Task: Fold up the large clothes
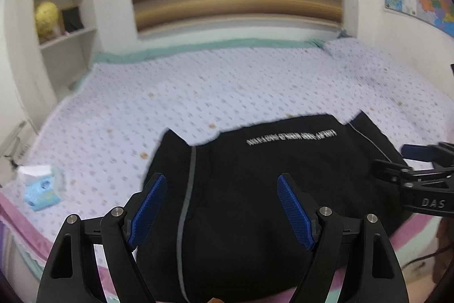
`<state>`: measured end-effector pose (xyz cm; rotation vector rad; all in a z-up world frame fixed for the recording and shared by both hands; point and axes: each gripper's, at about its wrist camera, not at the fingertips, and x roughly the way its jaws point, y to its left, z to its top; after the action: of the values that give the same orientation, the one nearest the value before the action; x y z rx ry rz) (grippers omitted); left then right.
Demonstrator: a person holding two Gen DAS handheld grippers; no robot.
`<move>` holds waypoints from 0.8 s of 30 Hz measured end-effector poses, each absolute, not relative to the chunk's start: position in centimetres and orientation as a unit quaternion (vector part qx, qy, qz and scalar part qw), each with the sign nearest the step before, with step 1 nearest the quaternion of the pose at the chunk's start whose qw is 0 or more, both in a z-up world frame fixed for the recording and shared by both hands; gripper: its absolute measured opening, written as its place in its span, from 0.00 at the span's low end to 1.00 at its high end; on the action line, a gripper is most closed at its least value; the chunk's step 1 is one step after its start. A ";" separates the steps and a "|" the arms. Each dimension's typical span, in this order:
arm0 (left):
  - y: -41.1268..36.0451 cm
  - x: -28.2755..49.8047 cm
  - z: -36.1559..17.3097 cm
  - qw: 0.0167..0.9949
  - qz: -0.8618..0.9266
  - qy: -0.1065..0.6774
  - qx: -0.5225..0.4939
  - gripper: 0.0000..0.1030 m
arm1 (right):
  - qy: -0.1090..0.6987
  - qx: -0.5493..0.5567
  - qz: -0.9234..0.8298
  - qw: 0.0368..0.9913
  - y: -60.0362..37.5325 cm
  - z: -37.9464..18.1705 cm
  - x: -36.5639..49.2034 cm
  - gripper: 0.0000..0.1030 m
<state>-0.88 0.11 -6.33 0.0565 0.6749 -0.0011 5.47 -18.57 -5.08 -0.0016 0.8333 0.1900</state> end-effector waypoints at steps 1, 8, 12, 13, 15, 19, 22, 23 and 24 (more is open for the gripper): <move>0.1 -0.8 -6.5 0.942 -0.009 0.335 0.022 0.79 | 0.407 0.001 0.096 0.908 -18.5 -5.3 5.4 0.77; -0.3 -0.8 -6.8 0.942 0.006 0.335 0.036 0.79 | 0.417 -0.005 0.096 0.904 -18.3 -6.5 5.1 0.77; -0.4 -0.4 -7.2 0.937 0.002 0.347 0.032 0.79 | 0.417 0.000 0.092 0.904 -18.6 -6.5 5.1 0.77; -0.4 -0.3 -7.3 0.937 0.003 0.348 0.033 0.79 | 0.417 0.001 0.092 0.904 -18.7 -6.5 5.1 0.77; -0.6 -0.2 -7.6 0.936 0.005 0.351 0.036 0.79 | 0.418 0.001 0.093 0.903 -18.9 -6.6 5.1 0.78; -0.5 -0.2 -7.7 0.935 0.006 0.353 0.030 0.79 | 0.420 -0.002 0.093 0.903 -19.0 -6.7 5.2 0.78; -0.2 -0.2 -7.5 0.937 0.010 0.348 0.025 0.79 | 0.421 -0.002 0.093 0.902 -18.9 -6.7 5.2 0.78; -0.1 -0.3 -7.4 0.938 0.013 0.345 0.025 0.79 | 0.421 -0.002 0.093 0.902 -18.9 -6.7 5.2 0.78; -0.1 -0.4 -7.3 0.939 0.014 0.343 0.025 0.79 | 0.421 -0.002 0.093 0.902 -19.0 -6.7 5.2 0.78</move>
<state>-0.36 -0.08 -7.34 0.0519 0.7006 0.0286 5.25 -18.97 -6.69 -0.0038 0.8711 0.1926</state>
